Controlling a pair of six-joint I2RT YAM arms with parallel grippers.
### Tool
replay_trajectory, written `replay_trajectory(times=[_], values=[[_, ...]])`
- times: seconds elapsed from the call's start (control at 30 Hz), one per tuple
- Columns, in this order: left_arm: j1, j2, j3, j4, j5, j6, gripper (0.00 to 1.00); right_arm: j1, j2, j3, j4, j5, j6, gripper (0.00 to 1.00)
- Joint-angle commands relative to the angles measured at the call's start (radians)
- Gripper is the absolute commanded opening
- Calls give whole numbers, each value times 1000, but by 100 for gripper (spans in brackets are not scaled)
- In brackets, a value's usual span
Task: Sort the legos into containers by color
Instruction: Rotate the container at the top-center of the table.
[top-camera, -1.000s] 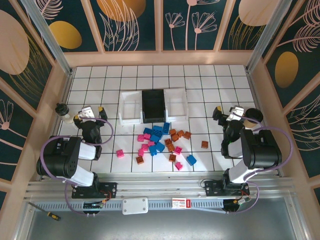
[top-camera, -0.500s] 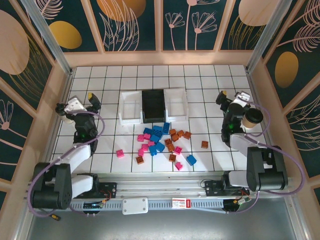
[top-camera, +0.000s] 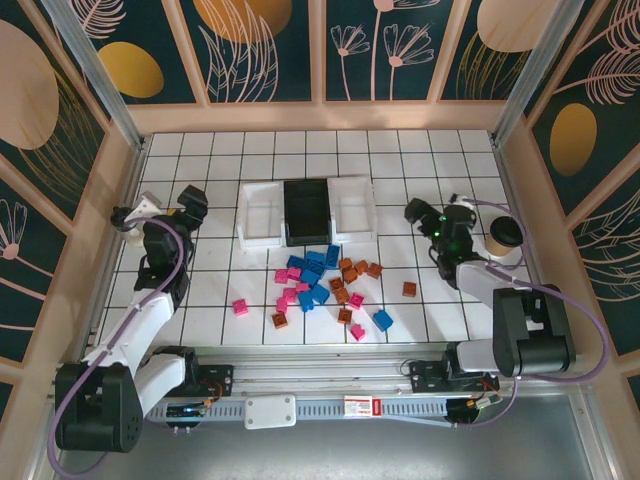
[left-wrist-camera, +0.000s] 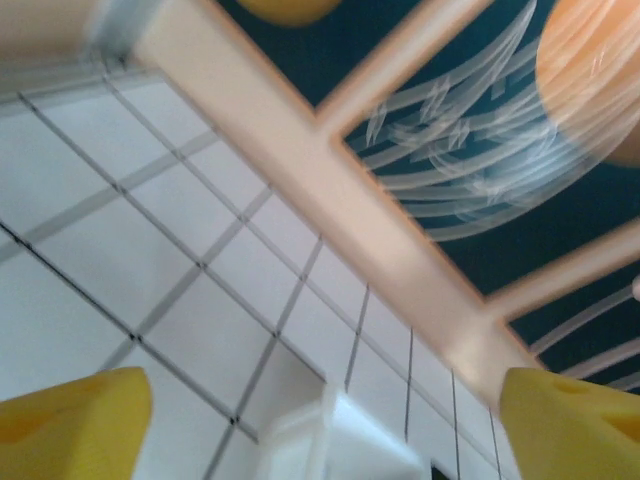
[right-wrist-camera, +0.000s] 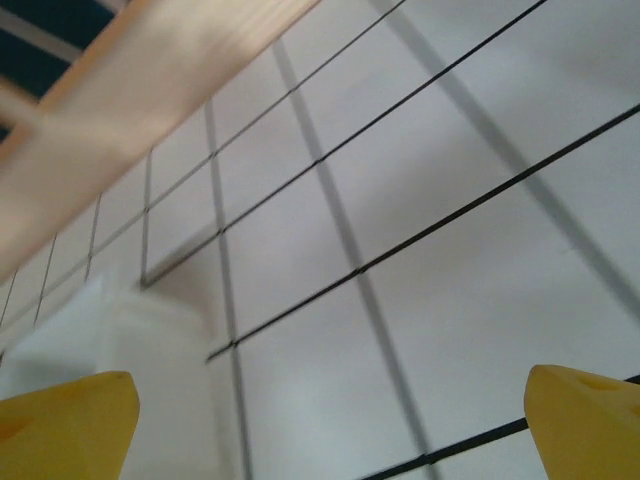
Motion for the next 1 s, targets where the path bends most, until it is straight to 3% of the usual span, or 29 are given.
replay_trajectory(times=[0.0,0.13,0.27,0.5,0.83,0.97], values=[[3,74,63,-117,251,31,82,98,45,77,-74,-45,-125,99],[-9,92,42,-97,314,19,82,170,150,184,-125,-53,-165,88],[-33,44,32,-114,306,54,94,201,252,268,-138,-45,-180,78],[-47,21,20,-141,304,71,94,211,414,406,-196,-41,-160,61],[-60,47,32,-138,324,77,95,229,469,476,-253,58,-190,34],[-62,49,33,-142,323,79,95,226,479,493,-273,81,-207,28]])
